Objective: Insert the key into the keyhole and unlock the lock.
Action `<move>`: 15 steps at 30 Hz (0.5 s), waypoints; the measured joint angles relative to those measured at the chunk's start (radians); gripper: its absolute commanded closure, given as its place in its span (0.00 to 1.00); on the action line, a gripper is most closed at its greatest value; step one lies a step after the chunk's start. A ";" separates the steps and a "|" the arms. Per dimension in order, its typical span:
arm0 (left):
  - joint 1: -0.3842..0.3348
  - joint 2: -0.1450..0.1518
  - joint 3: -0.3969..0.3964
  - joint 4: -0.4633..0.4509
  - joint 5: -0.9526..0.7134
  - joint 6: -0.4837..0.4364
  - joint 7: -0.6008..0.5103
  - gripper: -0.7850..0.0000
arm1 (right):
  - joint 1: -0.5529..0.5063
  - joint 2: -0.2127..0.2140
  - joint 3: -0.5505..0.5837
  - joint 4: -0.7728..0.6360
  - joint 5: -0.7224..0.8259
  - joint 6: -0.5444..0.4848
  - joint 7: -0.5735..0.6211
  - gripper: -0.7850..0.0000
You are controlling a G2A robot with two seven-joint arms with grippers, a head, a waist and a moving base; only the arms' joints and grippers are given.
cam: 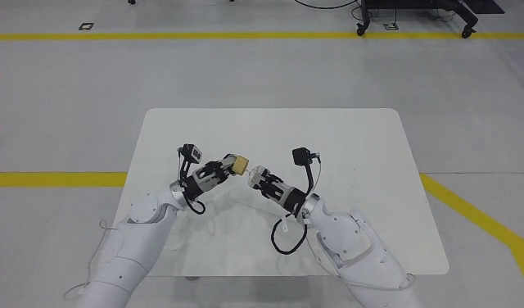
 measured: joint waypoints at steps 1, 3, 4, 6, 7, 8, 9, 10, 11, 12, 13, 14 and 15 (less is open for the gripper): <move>0.000 0.000 -0.001 0.000 0.000 -0.003 -0.001 1.00 | 0.000 -0.001 0.000 0.001 -0.002 0.004 -0.002 1.00; 0.001 -0.001 -0.002 -0.001 0.001 -0.010 -0.001 1.00 | 0.000 -0.001 0.000 0.001 -0.005 0.009 -0.005 1.00; 0.001 -0.001 -0.002 -0.001 0.003 -0.015 -0.001 1.00 | 0.000 -0.002 0.000 0.001 -0.006 0.012 -0.007 1.00; 0.002 -0.001 -0.003 -0.002 0.007 -0.020 -0.001 1.00 | 0.000 -0.003 0.000 0.001 -0.005 0.013 -0.007 1.00; 0.002 -0.001 -0.003 -0.002 0.008 -0.022 -0.001 1.00 | 0.000 -0.004 0.000 0.002 -0.004 0.012 -0.006 1.00; 0.002 -0.001 -0.004 -0.001 0.009 -0.022 -0.001 1.00 | 0.000 -0.004 -0.001 0.003 -0.002 0.012 -0.005 1.00; 0.002 -0.001 -0.004 0.000 0.011 -0.023 -0.001 1.00 | 0.001 -0.005 -0.001 0.003 -0.001 0.012 -0.004 1.00; 0.001 -0.002 -0.003 0.001 0.016 -0.025 0.000 1.00 | 0.001 -0.005 -0.002 0.004 0.001 0.010 -0.001 1.00; 0.001 -0.002 -0.003 0.001 0.018 -0.026 0.001 1.00 | 0.002 -0.006 -0.002 0.004 0.003 0.009 0.000 1.00; 0.001 -0.002 -0.003 0.001 0.021 -0.027 0.002 1.00 | 0.003 -0.006 -0.003 0.004 0.003 0.008 0.002 1.00; 0.000 -0.002 -0.002 0.002 0.024 -0.029 0.003 1.00 | 0.004 -0.007 -0.004 0.005 0.003 0.008 0.004 1.00; -0.001 -0.002 -0.002 0.002 0.028 -0.030 0.004 1.00 | 0.004 -0.007 -0.004 0.005 0.003 0.008 0.004 1.00; -0.001 -0.002 -0.003 0.003 0.032 -0.032 0.006 1.00 | 0.005 -0.007 -0.004 0.005 0.003 0.008 0.005 1.00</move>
